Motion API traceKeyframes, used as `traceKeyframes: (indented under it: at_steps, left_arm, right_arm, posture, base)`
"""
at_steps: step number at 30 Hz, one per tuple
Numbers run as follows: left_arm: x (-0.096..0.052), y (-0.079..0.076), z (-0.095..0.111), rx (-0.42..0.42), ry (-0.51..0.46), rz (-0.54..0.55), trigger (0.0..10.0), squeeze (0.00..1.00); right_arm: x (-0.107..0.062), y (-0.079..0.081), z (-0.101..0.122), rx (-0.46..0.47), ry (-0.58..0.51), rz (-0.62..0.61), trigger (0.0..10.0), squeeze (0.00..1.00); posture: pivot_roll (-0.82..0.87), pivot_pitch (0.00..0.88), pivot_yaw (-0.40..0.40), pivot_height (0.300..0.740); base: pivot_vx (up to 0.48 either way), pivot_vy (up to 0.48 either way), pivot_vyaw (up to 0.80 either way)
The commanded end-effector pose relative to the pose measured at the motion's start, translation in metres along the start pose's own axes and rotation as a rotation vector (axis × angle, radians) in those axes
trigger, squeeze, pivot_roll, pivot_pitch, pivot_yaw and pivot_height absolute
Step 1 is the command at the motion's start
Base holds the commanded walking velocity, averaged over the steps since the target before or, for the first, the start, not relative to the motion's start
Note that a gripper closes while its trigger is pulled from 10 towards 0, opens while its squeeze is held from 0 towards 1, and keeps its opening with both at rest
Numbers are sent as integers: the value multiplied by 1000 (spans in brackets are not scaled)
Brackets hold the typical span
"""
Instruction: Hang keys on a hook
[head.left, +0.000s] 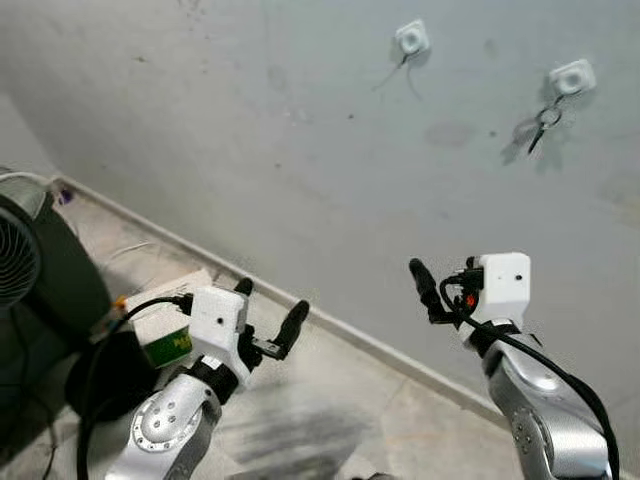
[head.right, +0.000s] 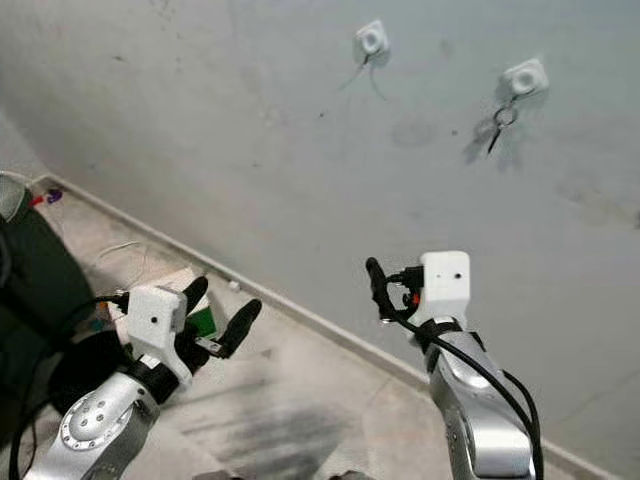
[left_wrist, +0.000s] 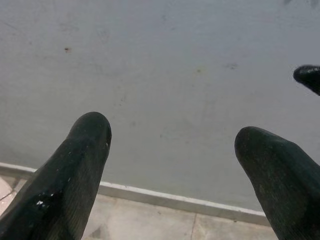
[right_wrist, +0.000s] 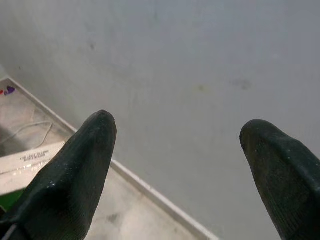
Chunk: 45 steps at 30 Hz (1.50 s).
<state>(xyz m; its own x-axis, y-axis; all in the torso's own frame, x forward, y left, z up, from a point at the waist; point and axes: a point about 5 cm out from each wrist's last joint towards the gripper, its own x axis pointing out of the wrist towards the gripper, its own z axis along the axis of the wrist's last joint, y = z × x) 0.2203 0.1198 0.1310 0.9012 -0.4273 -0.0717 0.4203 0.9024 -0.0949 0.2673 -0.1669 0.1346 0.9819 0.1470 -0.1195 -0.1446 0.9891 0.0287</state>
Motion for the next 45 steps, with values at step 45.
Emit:
traceKeyframes:
  at_steps: [45]
  left_arm:
    - [5, 5, 1, -55, 12, 35, 10000, 0]
  right_arm:
    - [2, 7, 1, 2, 3, 14, 10000, 0]
  posture:
    - [-7, 105, -7, 740]
  base:
    - [-104, 145, 0]
